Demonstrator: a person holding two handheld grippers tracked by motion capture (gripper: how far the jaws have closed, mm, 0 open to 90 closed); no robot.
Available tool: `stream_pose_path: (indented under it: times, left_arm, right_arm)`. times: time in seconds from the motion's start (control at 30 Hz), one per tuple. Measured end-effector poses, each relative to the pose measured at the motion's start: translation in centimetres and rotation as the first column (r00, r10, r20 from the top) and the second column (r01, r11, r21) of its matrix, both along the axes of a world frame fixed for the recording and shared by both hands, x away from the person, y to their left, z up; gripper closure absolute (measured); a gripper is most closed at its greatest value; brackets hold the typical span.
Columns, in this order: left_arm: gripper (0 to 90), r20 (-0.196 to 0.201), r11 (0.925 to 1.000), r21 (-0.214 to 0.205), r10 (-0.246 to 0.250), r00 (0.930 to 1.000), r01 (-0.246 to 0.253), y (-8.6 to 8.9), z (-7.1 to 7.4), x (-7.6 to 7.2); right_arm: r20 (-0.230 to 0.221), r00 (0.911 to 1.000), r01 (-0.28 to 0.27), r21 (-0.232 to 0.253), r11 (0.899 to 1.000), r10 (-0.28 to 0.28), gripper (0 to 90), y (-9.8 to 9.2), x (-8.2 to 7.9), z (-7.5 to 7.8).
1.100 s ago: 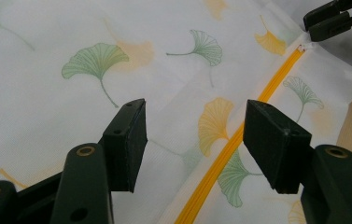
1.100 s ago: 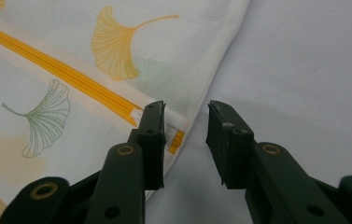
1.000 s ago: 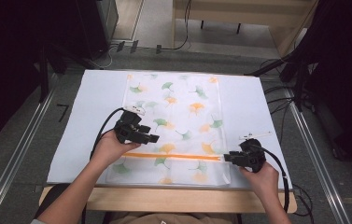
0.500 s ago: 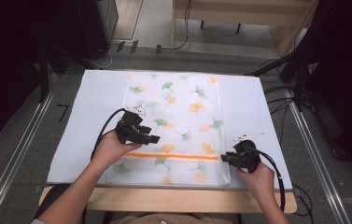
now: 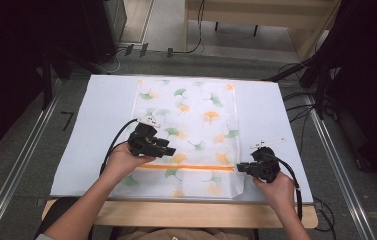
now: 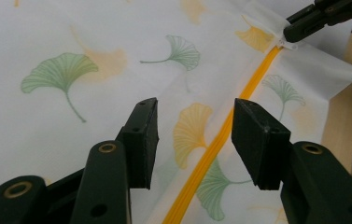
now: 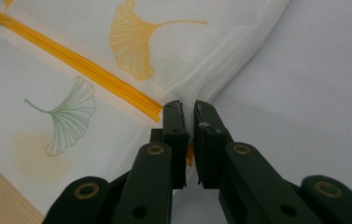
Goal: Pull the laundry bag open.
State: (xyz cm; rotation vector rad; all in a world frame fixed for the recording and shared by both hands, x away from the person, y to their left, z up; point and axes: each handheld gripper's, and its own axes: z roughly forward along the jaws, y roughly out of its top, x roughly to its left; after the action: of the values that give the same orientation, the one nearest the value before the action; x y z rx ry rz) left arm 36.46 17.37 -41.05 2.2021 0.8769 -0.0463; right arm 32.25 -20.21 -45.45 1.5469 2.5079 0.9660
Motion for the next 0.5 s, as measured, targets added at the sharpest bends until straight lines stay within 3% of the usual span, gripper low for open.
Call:
stream_pose_path:
  times: [0.17, 0.23, 0.33, 0.5]
  left_arm:
    - [47.2, -0.009, 0.9999, -0.007, -0.012, 0.9999, 0.012, -0.6, -0.1, -0.2]
    - [47.2, -0.034, 0.9998, -0.019, 0.001, 0.9994, -0.001, -0.9, -0.2, -0.2]
    - [50.0, -0.024, 0.9997, -0.019, -0.014, 0.9996, 0.013, -1.7, -0.4, -0.5]
    - [54.5, -0.002, 0.9987, -0.029, -0.042, 0.9991, 0.042, -3.1, -0.5, -1.2]
  right_arm:
    - [0.020, 0.9998, -0.008, 0.017, 1.000, 0.007, 86.6, -0.1, -0.2, 0.6]
    - [0.034, 0.9994, -0.012, 0.029, 1.000, 0.011, 86.6, -0.1, -0.2, 0.9]
    - [0.074, 0.9969, -0.031, 0.058, 0.998, 0.027, 86.5, -0.3, -0.4, 1.5]
    - [0.095, 0.9946, -0.049, 0.074, 0.996, 0.042, 86.5, -0.1, -0.6, 1.9]
